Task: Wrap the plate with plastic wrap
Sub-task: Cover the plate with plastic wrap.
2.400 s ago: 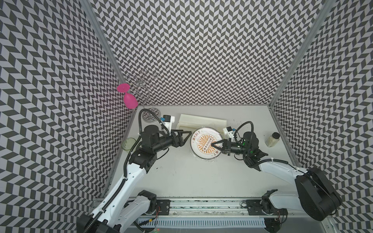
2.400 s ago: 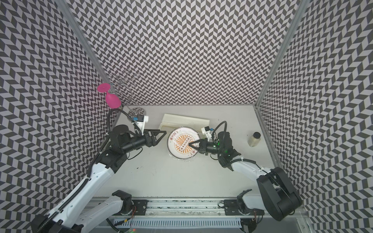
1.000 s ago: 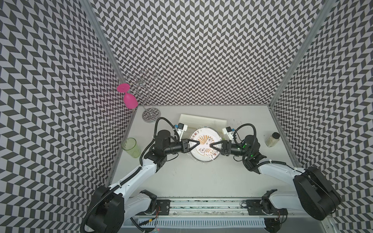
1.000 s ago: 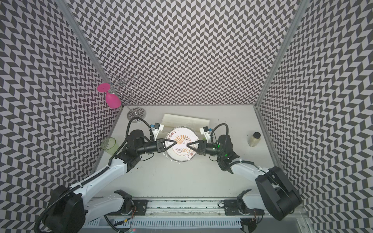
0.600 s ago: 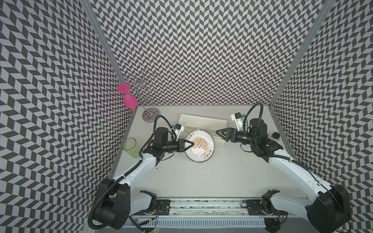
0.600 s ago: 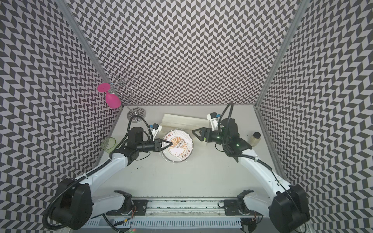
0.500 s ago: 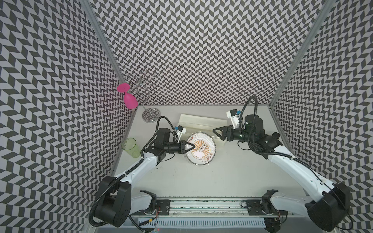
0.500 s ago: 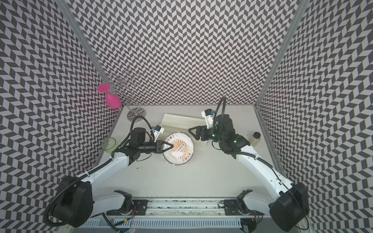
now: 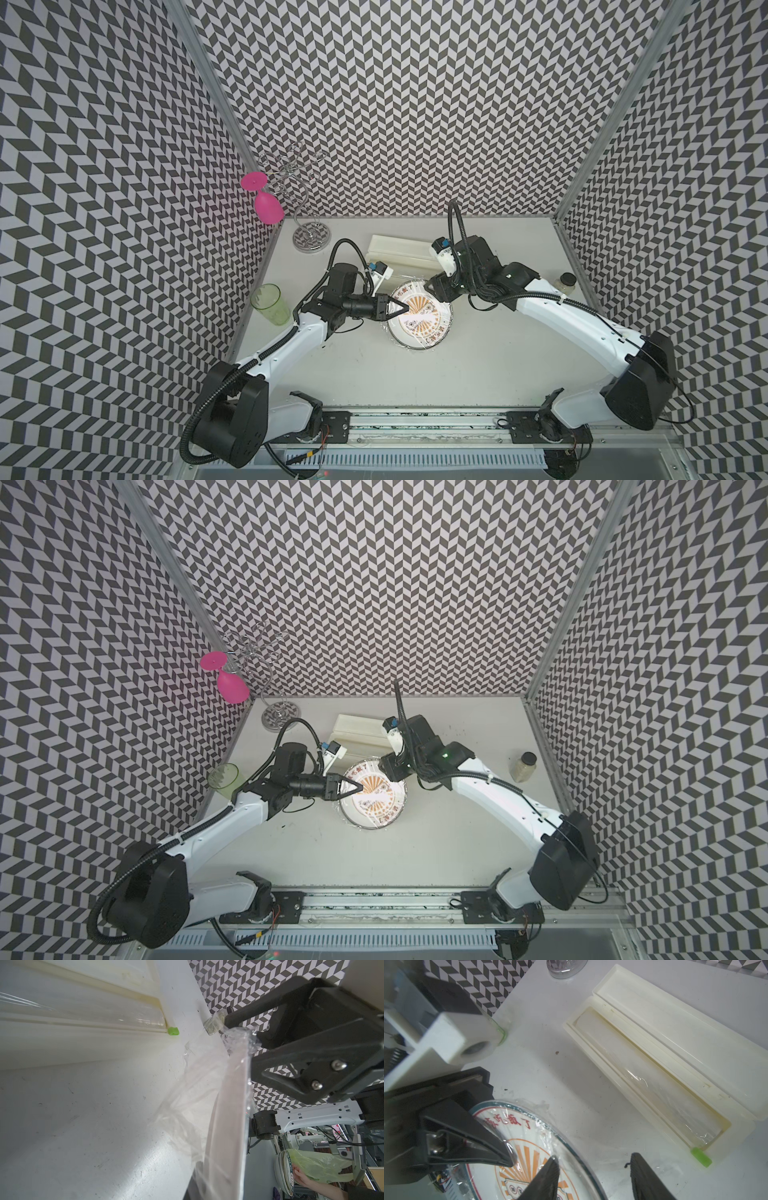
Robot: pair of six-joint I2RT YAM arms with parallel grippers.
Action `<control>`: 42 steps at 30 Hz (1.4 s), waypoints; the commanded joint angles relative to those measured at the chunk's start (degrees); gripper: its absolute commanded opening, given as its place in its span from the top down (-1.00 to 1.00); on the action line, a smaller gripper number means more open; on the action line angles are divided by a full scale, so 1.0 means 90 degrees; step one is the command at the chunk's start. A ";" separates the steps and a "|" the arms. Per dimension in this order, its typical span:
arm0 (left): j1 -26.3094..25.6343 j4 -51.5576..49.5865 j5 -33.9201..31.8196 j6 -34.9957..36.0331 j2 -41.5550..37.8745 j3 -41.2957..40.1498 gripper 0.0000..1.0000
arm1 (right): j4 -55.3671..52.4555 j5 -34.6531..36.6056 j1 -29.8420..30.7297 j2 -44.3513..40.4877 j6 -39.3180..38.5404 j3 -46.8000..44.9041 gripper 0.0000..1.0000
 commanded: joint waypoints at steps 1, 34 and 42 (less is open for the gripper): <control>-0.0078 0.0075 0.0352 0.0292 -0.0182 0.0216 1.00 | -0.0202 -0.0384 0.0031 0.0230 -0.0413 0.0153 -0.09; 0.0664 0.2102 0.0771 -0.0676 -0.0311 -0.0462 1.00 | 0.1629 -0.4501 -0.2478 -0.1082 0.1501 -0.1778 -0.87; 0.0679 0.2380 0.0572 -0.1033 -0.0194 -0.0629 1.00 | 0.0788 -0.2978 -0.2244 -0.1695 0.1574 -0.1506 -0.82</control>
